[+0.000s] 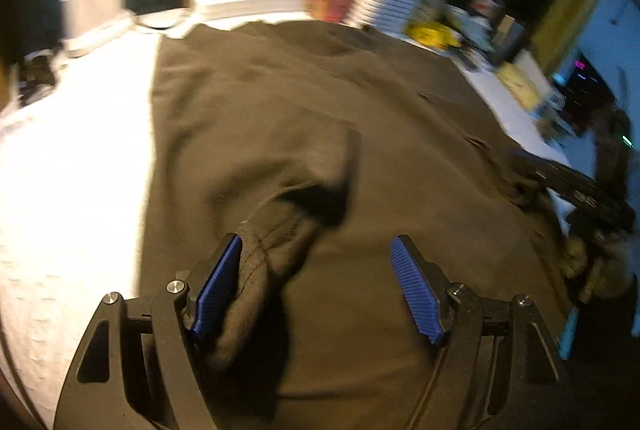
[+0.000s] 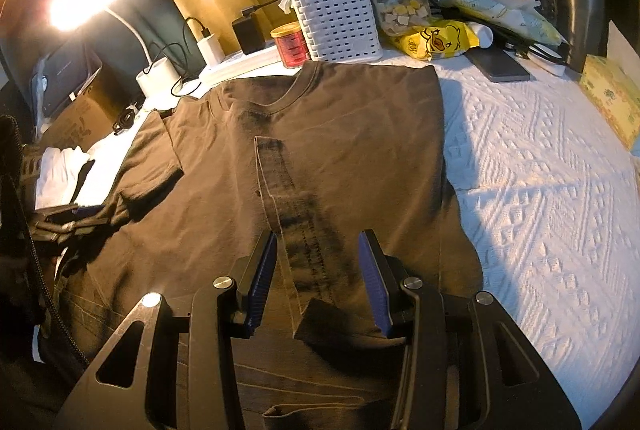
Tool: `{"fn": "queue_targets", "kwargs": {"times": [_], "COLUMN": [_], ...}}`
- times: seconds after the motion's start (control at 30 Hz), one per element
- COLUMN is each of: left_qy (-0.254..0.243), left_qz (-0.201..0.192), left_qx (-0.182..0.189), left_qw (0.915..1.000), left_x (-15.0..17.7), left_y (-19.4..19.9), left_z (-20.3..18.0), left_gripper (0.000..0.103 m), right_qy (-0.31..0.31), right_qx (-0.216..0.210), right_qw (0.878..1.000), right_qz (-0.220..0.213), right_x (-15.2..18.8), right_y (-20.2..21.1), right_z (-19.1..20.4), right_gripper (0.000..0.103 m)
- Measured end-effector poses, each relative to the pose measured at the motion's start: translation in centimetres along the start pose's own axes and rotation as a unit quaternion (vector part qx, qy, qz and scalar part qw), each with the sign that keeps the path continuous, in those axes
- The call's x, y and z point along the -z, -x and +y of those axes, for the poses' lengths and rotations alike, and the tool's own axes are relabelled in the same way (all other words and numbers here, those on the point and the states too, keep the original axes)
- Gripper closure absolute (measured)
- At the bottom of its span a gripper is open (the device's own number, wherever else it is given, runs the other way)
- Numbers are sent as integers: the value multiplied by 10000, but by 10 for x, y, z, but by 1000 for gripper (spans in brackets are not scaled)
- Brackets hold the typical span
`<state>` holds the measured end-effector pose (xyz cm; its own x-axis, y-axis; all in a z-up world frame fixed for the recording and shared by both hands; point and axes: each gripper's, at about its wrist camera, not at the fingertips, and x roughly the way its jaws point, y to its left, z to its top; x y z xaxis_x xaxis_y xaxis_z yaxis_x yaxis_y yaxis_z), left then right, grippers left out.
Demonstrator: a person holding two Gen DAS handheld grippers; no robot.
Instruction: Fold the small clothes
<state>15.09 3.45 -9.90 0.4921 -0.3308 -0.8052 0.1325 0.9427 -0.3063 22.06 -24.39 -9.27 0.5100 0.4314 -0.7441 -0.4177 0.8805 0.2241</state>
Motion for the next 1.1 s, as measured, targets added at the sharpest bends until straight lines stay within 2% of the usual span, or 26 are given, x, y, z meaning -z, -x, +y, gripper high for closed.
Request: {"fn": "queue_targets", "kwargs": {"times": [0.07, 0.13, 0.17, 0.27, 0.4, 0.53, 0.67, 0.77, 0.87, 1.0, 1.1], "left_qy": [-118, -186, -183, -225, -93, -141, -483, -708, -788, -784, -686], "left_qz": [42, -44, -111, -389, -217, 68, 303, 290, 81, -129, -81], "left_qx": [194, 161, 65, -602, -800, -320, 187, 377, 345, -130, -145], "left_qw": [9997, 9997, 9998, 9972, 9965, 9994, 9982, 9964, 9963, 9968, 9975], "left_x": [3, 1, 0, -5, -4, 5, 13, 10, 0, -17, -27], "left_y": [4, 13, 18, 31, 18, 7, -2, 0, 2, -7, -23], "left_z": [-8, -11, -10, 2, 23, 13, -17, -34, -44, -38, -28], "left_gripper": [27, 27, 27, 27, 27, 27, 27, 27, 27, 27, 27], "right_qy": [15, 25, 32, 28, 35, 32, 5, 40, 80, 83, 73], "right_qx": [-6, 1, 3, 3, -4, -4, 7, -13, -47, -72, -80], "right_qw": [10000, 10000, 10000, 10000, 10000, 10000, 10000, 10000, 10000, 9999, 9999], "right_qz": [0, 5, 9, 8, 4, -1, 5, 13, 22, 65, 105], "right_x": [0, 0, 0, 1, 1, 2, 2, 3, 4, 6, 8], "right_y": [0, 0, 0, -1, 0, 0, 0, 0, 0, -2, -4], "right_z": [0, 2, 2, 3, 4, 6, 4, 5, 6, 7, 6], "right_gripper": [58, 58, 58, 58, 58, 58, 58, 58, 58, 58, 58]}}
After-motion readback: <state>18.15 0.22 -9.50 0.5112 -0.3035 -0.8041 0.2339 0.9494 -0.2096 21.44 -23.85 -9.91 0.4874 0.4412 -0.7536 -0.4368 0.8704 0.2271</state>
